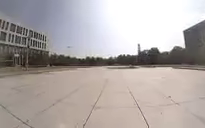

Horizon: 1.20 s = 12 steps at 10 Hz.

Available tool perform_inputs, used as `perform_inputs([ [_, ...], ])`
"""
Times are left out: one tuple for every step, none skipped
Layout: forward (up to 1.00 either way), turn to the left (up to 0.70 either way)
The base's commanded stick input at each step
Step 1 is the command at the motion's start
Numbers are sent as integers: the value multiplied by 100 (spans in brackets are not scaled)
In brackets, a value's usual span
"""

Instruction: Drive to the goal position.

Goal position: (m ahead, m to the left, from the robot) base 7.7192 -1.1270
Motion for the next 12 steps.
perform_inputs([
  [70,0],
  [70,0],
  [70,0],
  [70,0],
  [70,0],
  [70,0],
  [70,0],
  [70,0],
  [70,0],
  [70,0],
  [70,0],
  [70,0],
])
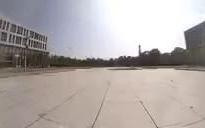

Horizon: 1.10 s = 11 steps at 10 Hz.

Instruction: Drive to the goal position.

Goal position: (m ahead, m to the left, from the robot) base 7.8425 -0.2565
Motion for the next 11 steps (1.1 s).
perform_inputs([
  [70,0],
  [70,0],
  [70,-2],
  [70,-22],
  [70,-30],
  [70,-30],
  [70,-30],
  [70,-23],
  [70,-11],
  [70,-4],
  [70,0],
])
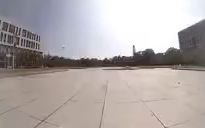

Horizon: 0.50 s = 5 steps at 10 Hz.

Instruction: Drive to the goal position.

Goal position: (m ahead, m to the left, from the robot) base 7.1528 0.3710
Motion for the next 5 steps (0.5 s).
perform_inputs([
  [70,0],
  [70,0],
  [70,0],
  [70,0],
  [70,0],
])
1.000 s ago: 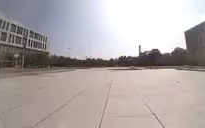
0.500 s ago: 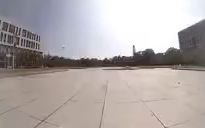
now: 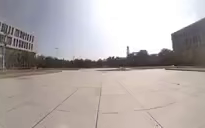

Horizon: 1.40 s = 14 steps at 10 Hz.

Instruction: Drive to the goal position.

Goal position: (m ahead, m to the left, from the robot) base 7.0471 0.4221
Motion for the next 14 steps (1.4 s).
perform_inputs([
  [70,0],
  [70,0],
  [70,0],
  [70,0],
  [70,0],
  [70,0],
  [70,0],
  [70,0],
  [70,0],
  [70,0],
  [67,0],
  [67,0],
  [68,0],
  [68,0],
])
